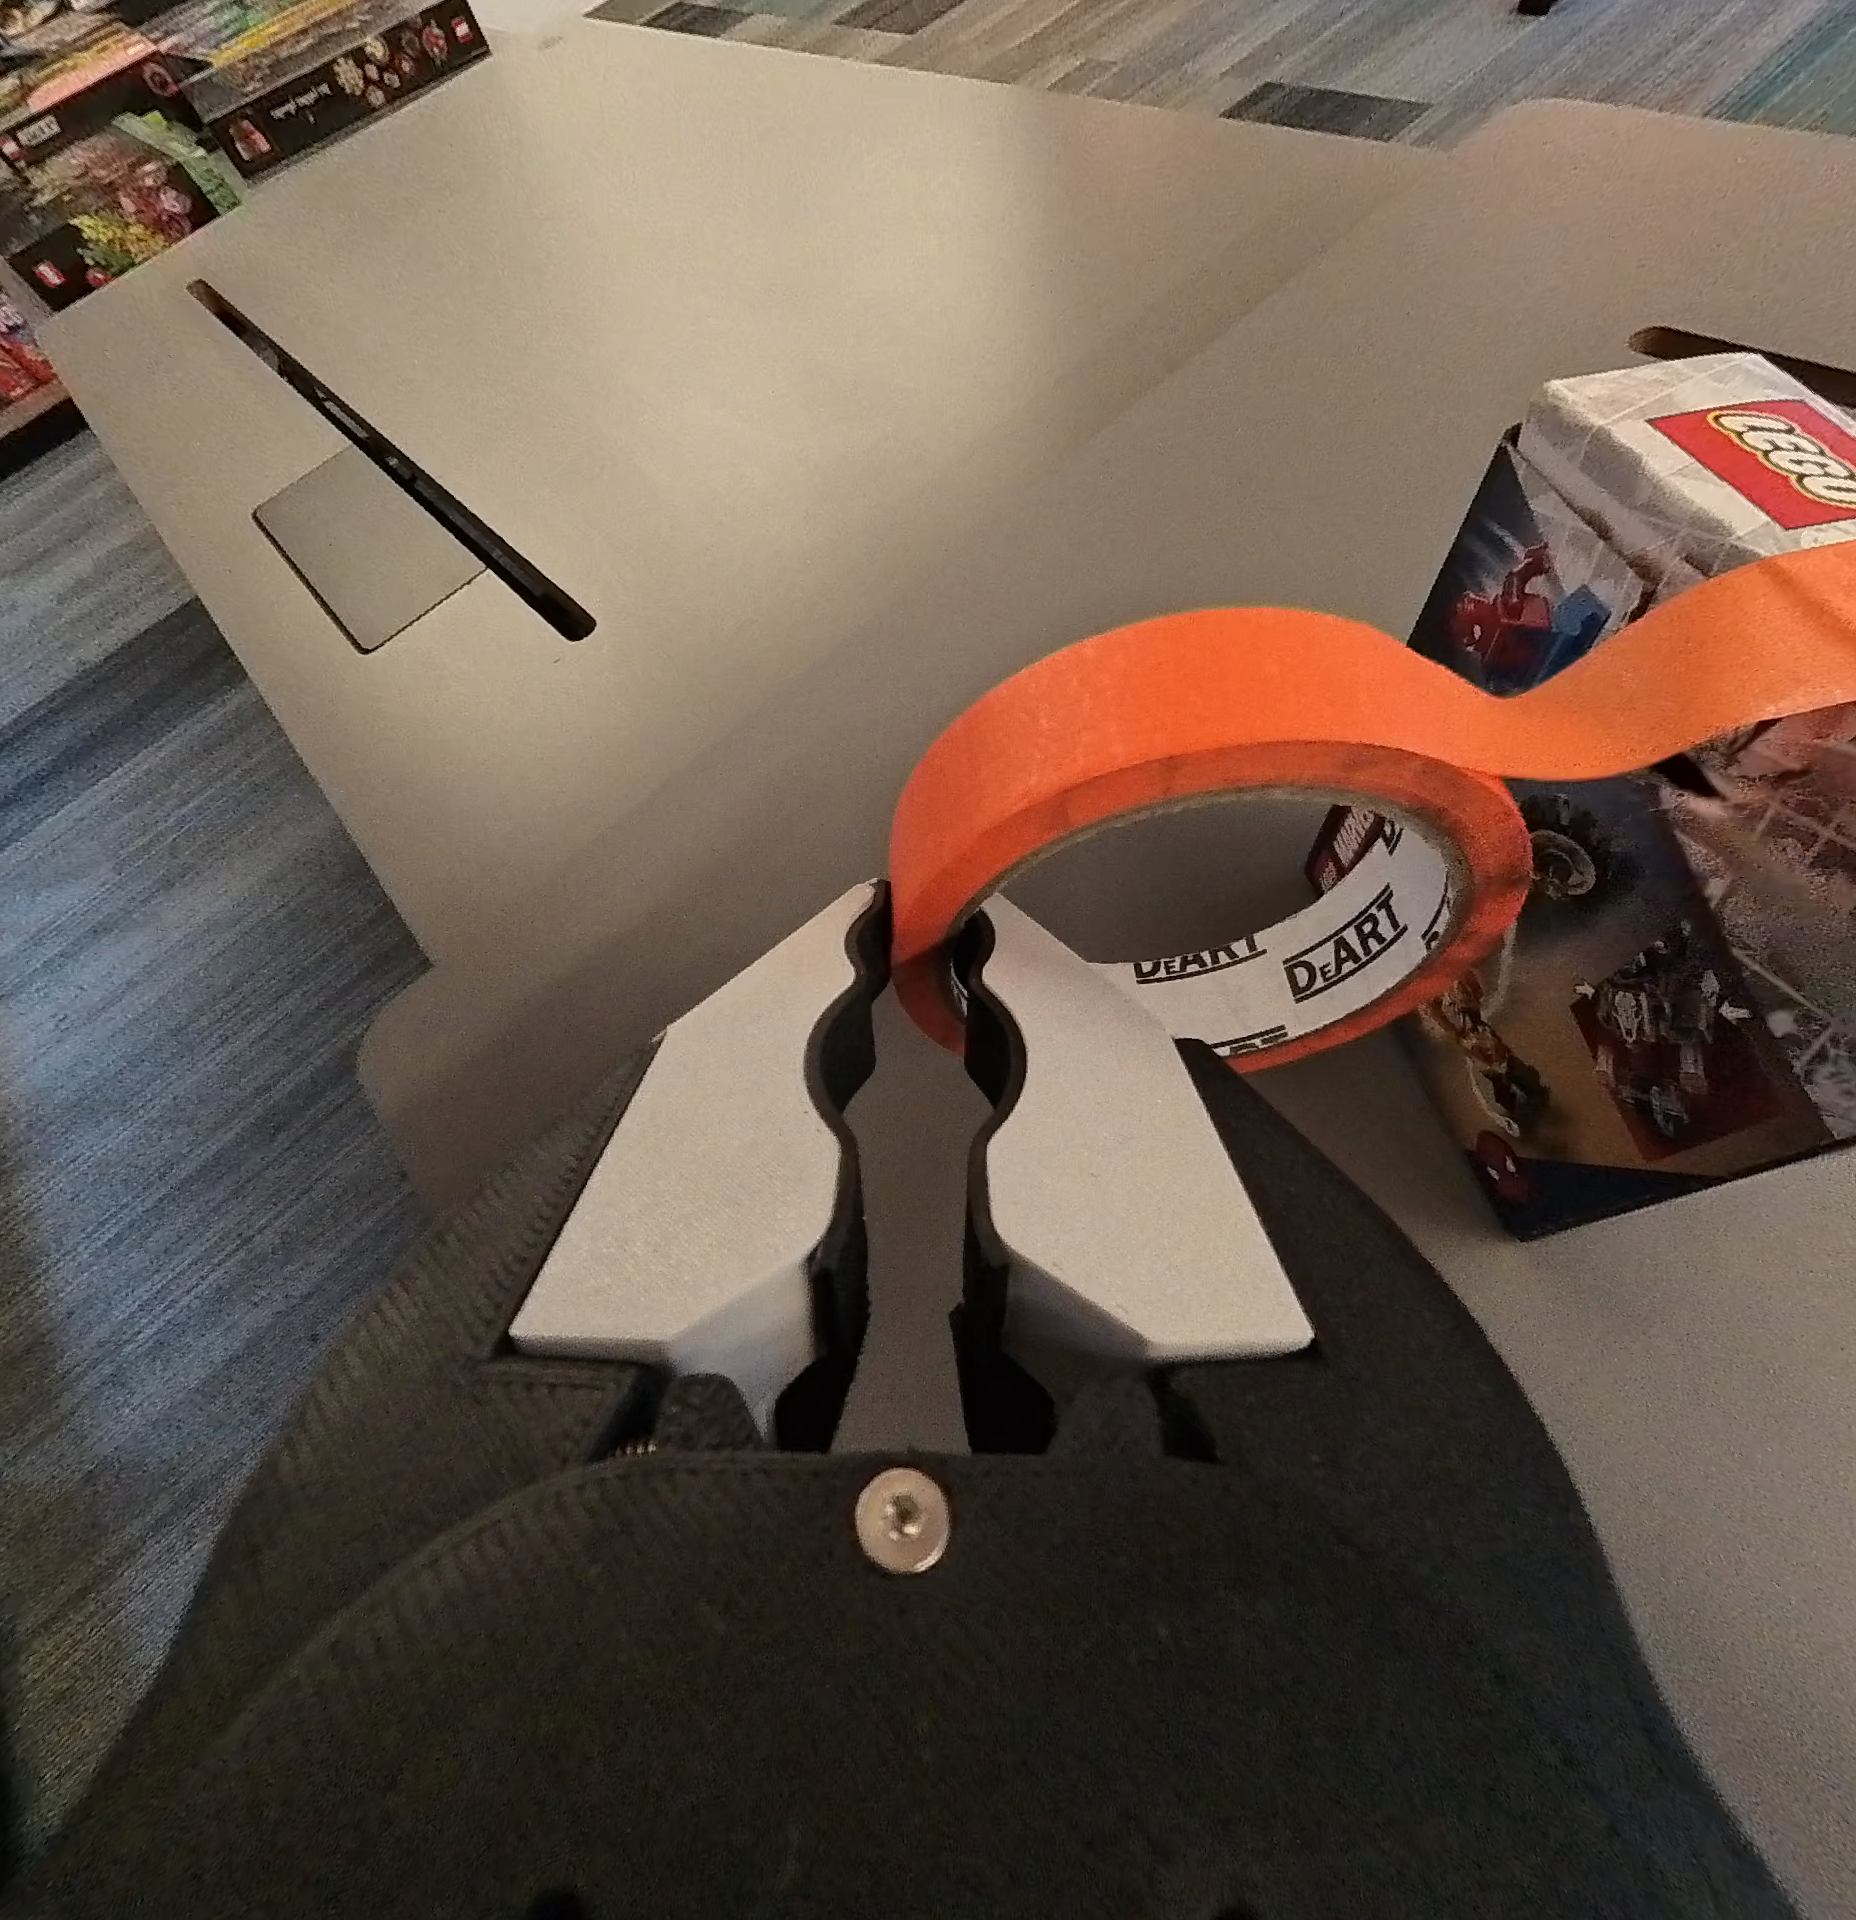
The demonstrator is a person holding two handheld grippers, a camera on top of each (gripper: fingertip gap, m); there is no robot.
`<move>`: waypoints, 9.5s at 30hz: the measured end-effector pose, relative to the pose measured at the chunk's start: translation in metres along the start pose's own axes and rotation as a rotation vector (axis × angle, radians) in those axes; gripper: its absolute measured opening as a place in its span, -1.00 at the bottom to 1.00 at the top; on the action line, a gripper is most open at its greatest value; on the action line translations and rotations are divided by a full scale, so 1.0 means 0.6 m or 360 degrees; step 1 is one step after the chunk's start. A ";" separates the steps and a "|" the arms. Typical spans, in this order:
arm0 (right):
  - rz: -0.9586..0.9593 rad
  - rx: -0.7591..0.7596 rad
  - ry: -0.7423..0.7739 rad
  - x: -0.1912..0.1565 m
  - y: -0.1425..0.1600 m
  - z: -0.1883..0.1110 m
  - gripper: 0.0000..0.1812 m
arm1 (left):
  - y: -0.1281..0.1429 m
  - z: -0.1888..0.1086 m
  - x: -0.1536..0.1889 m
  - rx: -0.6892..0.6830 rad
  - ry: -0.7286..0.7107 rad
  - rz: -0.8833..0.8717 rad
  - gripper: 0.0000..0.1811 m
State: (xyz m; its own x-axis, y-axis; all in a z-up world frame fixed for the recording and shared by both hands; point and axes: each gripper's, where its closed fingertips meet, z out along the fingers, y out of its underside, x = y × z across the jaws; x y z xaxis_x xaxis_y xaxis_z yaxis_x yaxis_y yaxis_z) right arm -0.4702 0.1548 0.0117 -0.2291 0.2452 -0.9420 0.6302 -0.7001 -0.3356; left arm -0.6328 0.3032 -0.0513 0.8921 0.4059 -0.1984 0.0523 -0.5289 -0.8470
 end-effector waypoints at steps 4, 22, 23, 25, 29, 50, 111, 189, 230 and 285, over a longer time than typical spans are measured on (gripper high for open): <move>-0.0032 -0.0067 0.0146 0.019 0.009 -0.014 -0.49 | 0.000 0.003 0.008 -0.0002 0.0013 0.0006 -0.90; 0.0030 -0.0172 0.0182 0.019 0.006 -0.014 -0.49 | -0.006 -0.004 -0.008 0.0028 -0.0038 -0.0006 -0.90; 0.0036 -0.0177 0.0185 0.020 0.006 -0.014 -0.49 | -0.006 -0.005 -0.008 0.0029 -0.0037 -0.0001 -0.90; 0.0027 -0.0206 0.0217 0.026 0.010 -0.014 -0.49 | -0.007 -0.005 -0.006 0.0029 -0.0032 -0.0001 -0.90; 0.0021 -0.0219 0.0219 0.024 0.013 -0.012 -0.49 | -0.006 -0.005 -0.007 0.0028 -0.0030 -0.0004 -0.90; 0.0004 -0.0278 0.0231 0.012 0.000 -0.003 -0.49 | 0.001 -0.007 -0.009 0.0026 -0.0022 -0.0004 -0.90; 0.0169 -0.0293 0.0252 0.051 -0.040 -0.012 -0.68 | -0.011 -0.005 -0.004 0.0084 -0.0022 0.0013 -0.91; 0.0198 -0.0097 0.0209 0.027 0.109 -0.004 -0.76 | 0.113 -0.102 -0.029 -0.0097 0.0213 -0.0223 -0.90; 0.0666 -0.0180 0.2469 0.141 0.517 -0.431 -0.75 | 0.300 -0.283 0.415 -0.1482 0.1388 0.1742 -0.91; -0.0072 0.2334 0.1540 0.102 -0.251 -0.187 -1.00 | -0.148 -0.028 0.217 -0.0526 0.3123 0.1463 -0.60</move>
State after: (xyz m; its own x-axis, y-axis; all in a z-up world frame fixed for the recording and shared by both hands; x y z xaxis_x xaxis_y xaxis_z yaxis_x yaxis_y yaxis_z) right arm -0.4962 0.3505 0.0038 0.6010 0.1732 -0.7803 -0.6167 -0.5206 -0.5905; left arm -0.5139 0.3905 0.0064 -0.1091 -0.9061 0.4088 -0.6703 -0.2366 -0.7034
